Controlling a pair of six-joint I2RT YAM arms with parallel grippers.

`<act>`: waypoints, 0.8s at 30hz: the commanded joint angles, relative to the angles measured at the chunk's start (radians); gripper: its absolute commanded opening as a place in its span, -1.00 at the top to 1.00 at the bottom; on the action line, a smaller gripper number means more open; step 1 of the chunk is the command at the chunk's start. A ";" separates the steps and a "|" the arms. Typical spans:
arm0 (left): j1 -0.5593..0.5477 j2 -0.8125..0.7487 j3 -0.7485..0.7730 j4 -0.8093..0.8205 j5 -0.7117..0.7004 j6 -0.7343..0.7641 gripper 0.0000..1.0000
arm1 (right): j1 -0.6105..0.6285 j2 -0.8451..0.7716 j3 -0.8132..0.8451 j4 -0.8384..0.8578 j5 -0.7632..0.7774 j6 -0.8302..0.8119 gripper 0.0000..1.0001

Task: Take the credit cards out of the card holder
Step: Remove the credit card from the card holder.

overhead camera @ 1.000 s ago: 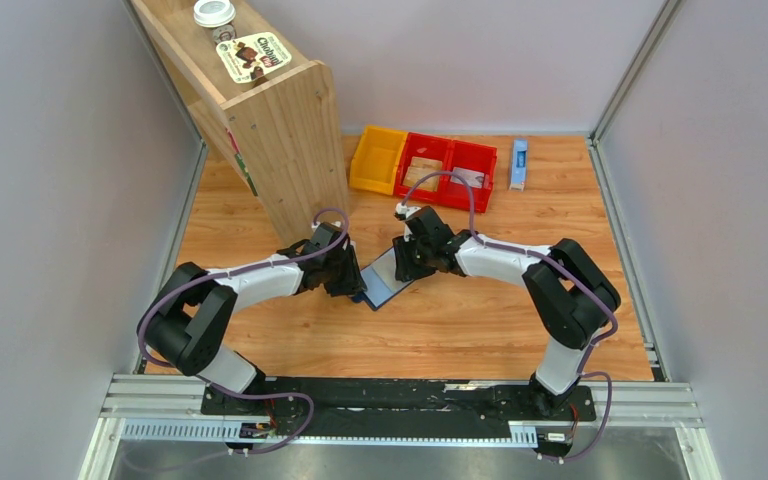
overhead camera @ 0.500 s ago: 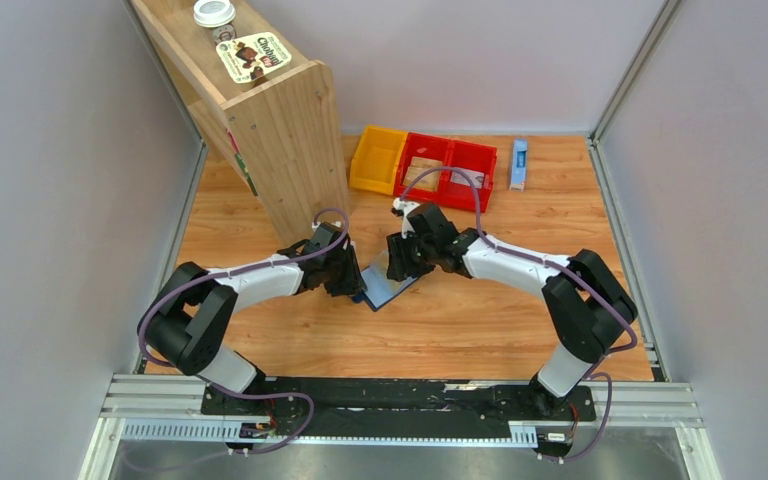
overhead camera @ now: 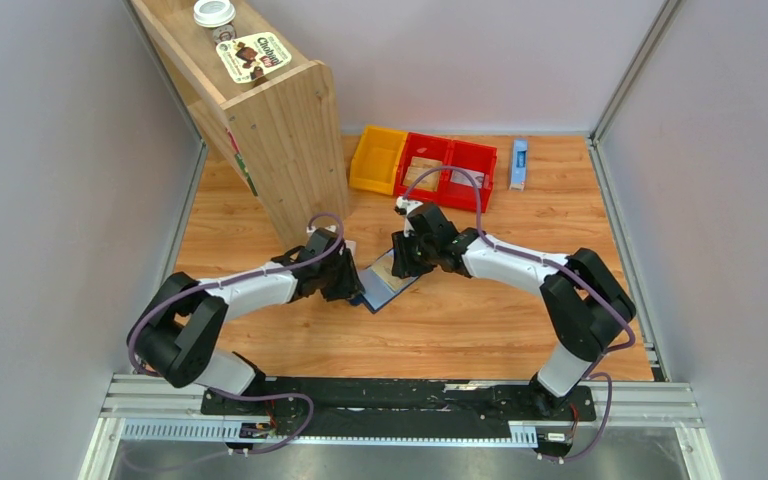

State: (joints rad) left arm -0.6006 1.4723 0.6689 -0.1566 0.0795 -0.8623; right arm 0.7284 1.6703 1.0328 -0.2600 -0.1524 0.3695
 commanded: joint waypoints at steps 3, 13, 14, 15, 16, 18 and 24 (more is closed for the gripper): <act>-0.002 -0.150 -0.061 -0.106 -0.110 -0.003 -0.09 | -0.004 0.045 -0.010 0.034 0.065 0.003 0.31; -0.004 -0.429 -0.025 -0.264 -0.228 -0.030 -0.17 | -0.010 0.049 0.036 0.028 0.068 -0.012 0.31; -0.004 -0.443 -0.025 -0.218 -0.221 -0.038 -0.16 | -0.017 0.060 0.045 0.028 0.062 -0.009 0.32; -0.002 -0.443 -0.026 -0.195 -0.195 -0.061 -0.17 | -0.021 0.066 0.052 0.030 0.054 -0.003 0.32; -0.004 -0.434 -0.026 -0.137 -0.182 -0.072 -0.16 | -0.027 0.075 0.058 0.030 0.050 0.003 0.33; -0.004 -0.393 -0.023 -0.050 -0.138 -0.107 -0.17 | -0.041 0.091 0.062 0.036 0.034 0.014 0.34; -0.005 -0.235 -0.032 0.150 -0.086 -0.217 -0.17 | -0.067 0.141 0.076 0.054 0.010 0.034 0.36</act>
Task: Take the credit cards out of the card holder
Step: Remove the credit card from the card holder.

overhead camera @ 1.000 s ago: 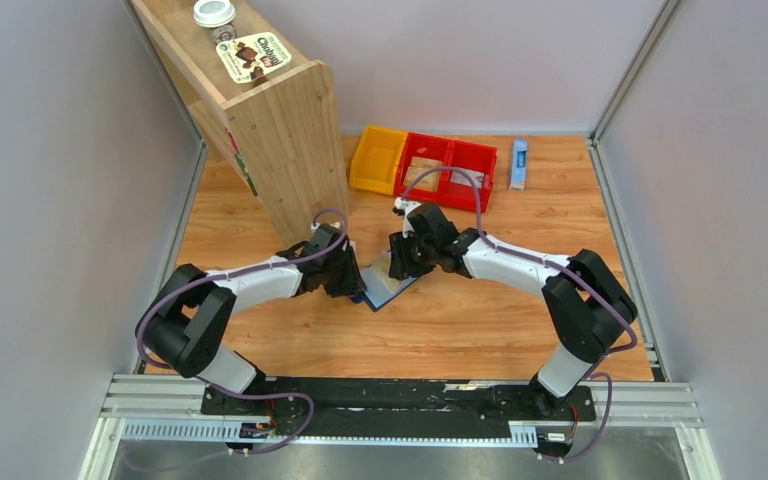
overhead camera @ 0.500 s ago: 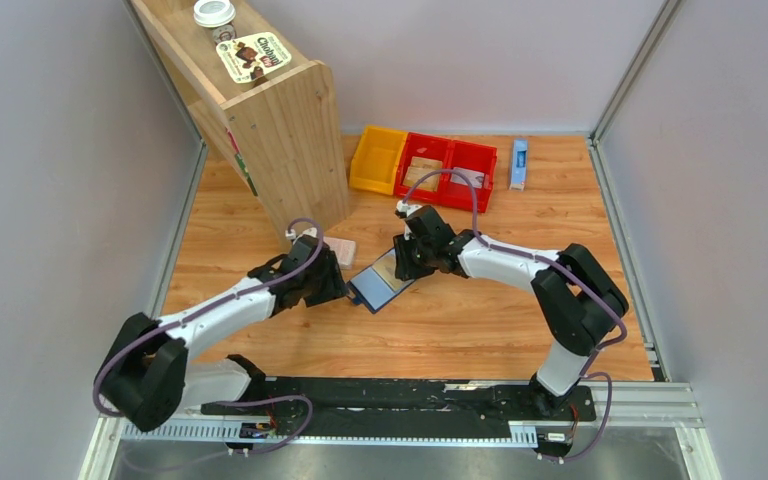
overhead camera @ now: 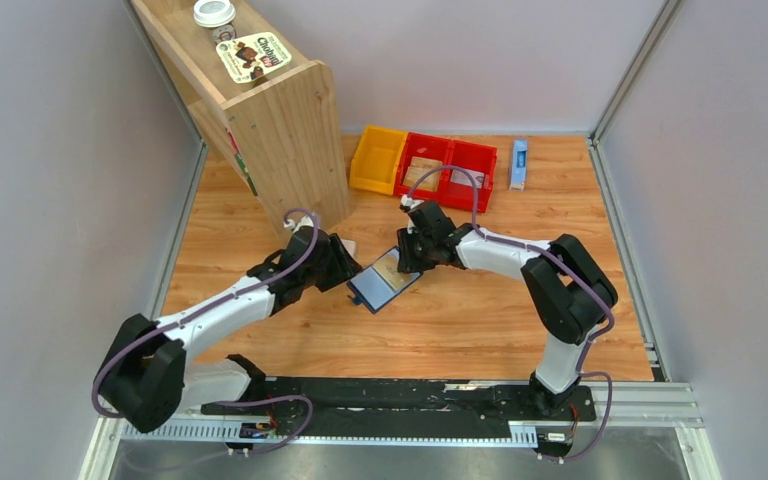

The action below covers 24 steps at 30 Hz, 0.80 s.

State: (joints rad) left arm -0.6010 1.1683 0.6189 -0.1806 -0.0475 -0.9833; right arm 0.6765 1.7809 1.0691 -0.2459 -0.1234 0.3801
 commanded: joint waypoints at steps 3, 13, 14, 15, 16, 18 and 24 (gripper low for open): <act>-0.005 0.141 0.015 0.251 0.041 -0.110 -0.17 | -0.020 0.048 0.043 0.034 -0.027 0.019 0.37; -0.013 0.315 -0.007 0.362 0.113 -0.173 -0.17 | -0.020 0.032 -0.018 0.031 -0.096 0.081 0.43; -0.013 0.321 -0.013 0.366 0.120 -0.179 -0.17 | -0.020 0.034 -0.021 0.031 -0.105 0.092 0.45; -0.013 0.335 -0.016 0.381 0.123 -0.184 -0.16 | -0.020 0.035 -0.026 0.031 -0.114 0.103 0.47; -0.013 0.341 -0.021 0.394 0.127 -0.192 -0.17 | -0.020 0.035 -0.027 0.030 -0.122 0.112 0.48; -0.013 0.361 -0.024 0.400 0.133 -0.198 -0.17 | -0.020 0.032 -0.035 0.030 -0.131 0.129 0.51; -0.014 0.393 -0.041 0.431 0.152 -0.216 -0.16 | -0.018 0.025 -0.058 0.063 -0.191 0.169 0.53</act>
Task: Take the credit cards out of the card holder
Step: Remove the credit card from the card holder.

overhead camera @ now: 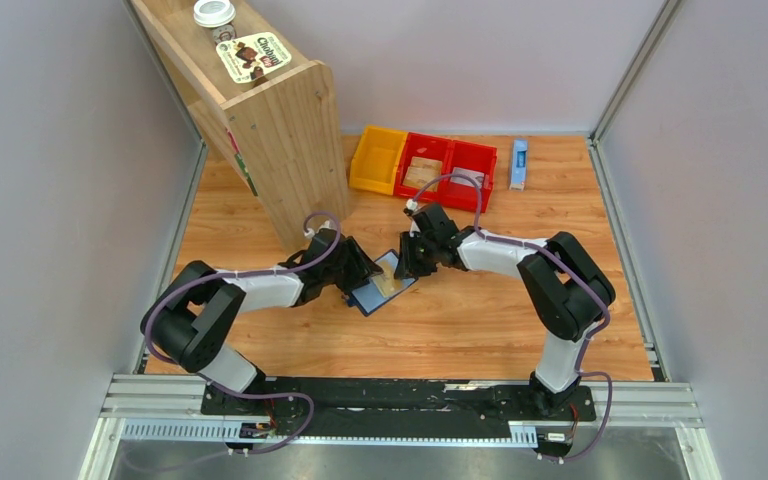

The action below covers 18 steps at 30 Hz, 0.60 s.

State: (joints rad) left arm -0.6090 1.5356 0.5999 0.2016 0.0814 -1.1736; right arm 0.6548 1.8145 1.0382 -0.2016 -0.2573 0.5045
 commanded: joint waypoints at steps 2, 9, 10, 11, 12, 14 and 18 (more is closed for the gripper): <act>-0.008 0.032 -0.037 0.077 0.032 -0.035 -0.16 | 0.003 -0.009 -0.027 0.021 -0.059 0.043 0.54; -0.008 0.015 -0.116 0.284 0.050 -0.069 -0.04 | 0.003 0.002 -0.033 0.027 -0.051 0.046 0.54; -0.008 0.009 -0.124 0.306 0.050 -0.069 0.02 | 0.003 0.005 -0.038 0.028 -0.051 0.046 0.54; -0.008 0.003 -0.136 0.343 0.049 -0.069 0.04 | 0.003 0.009 -0.038 0.028 -0.051 0.046 0.54; -0.008 0.000 -0.140 0.364 0.049 -0.066 0.10 | 0.003 0.011 -0.038 0.030 -0.051 0.046 0.54; -0.008 -0.012 -0.158 0.412 0.050 -0.061 0.16 | 0.003 0.014 -0.040 0.034 -0.049 0.048 0.54; -0.008 -0.054 -0.202 0.487 0.032 -0.051 0.25 | 0.003 0.022 -0.043 0.039 -0.048 0.049 0.54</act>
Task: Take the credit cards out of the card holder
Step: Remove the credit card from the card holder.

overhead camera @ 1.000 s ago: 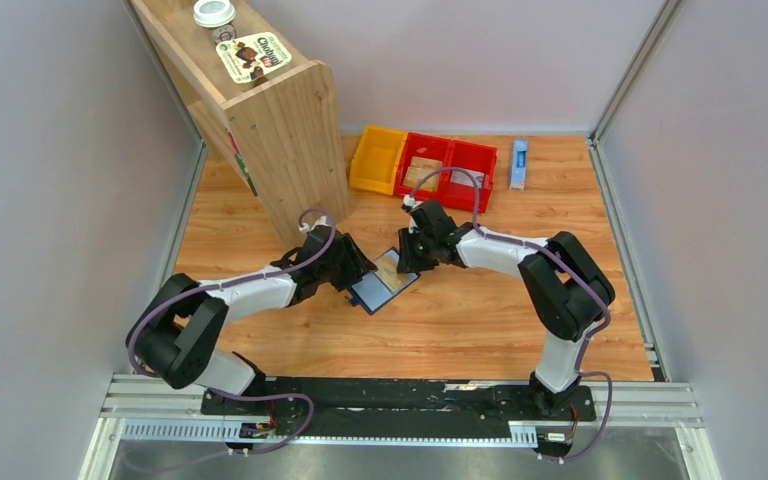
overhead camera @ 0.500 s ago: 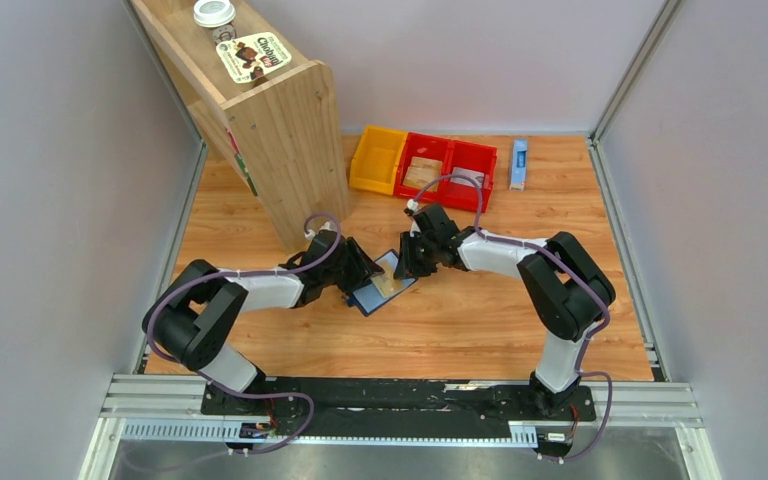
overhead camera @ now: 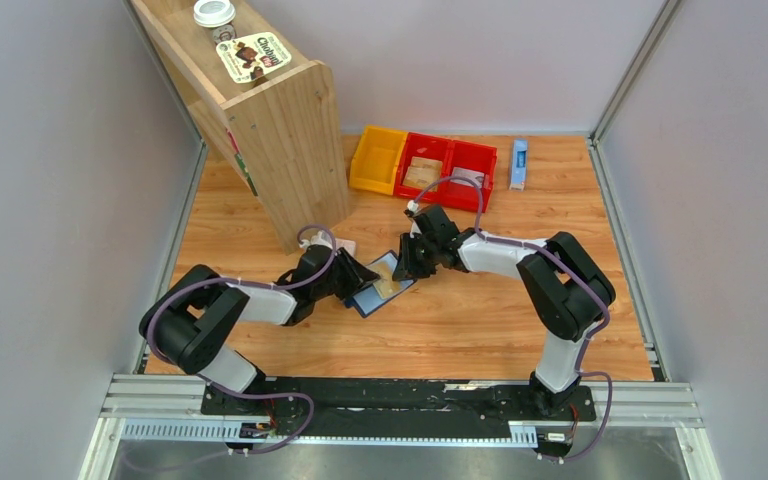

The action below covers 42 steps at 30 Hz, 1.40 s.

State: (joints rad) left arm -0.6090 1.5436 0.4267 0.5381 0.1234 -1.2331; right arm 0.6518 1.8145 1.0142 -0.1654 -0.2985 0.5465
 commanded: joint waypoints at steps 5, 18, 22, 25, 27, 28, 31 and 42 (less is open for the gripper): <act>-0.011 -0.108 -0.039 0.177 -0.018 0.044 0.32 | 0.006 0.031 -0.020 0.009 -0.013 0.012 0.55; -0.041 -0.005 -0.020 0.295 0.035 0.098 0.37 | 0.006 0.052 -0.022 0.024 -0.044 0.024 0.55; -0.048 0.021 -0.005 0.296 0.041 0.112 0.36 | 0.006 0.058 -0.022 0.030 -0.048 0.026 0.55; -0.049 0.027 -0.002 0.299 0.045 0.110 0.36 | 0.005 0.060 -0.026 0.032 -0.044 0.027 0.55; -0.048 0.021 -0.008 0.303 0.044 0.106 0.42 | 0.003 0.060 -0.029 0.032 -0.034 0.027 0.55; -0.049 0.010 -0.012 0.304 0.038 0.100 0.47 | 0.003 0.060 -0.029 0.032 -0.031 0.029 0.55; -0.048 -0.026 -0.035 0.310 0.024 0.081 0.51 | -0.003 0.065 -0.034 0.029 -0.021 0.033 0.56; -0.048 -0.109 -0.065 0.281 0.013 0.057 0.66 | -0.011 0.083 -0.040 0.023 0.009 0.040 0.56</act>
State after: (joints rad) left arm -0.6415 1.5093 0.3542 0.7231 0.1108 -1.1511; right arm 0.6369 1.8435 1.0069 -0.1001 -0.3508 0.5987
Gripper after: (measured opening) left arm 0.180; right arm 0.221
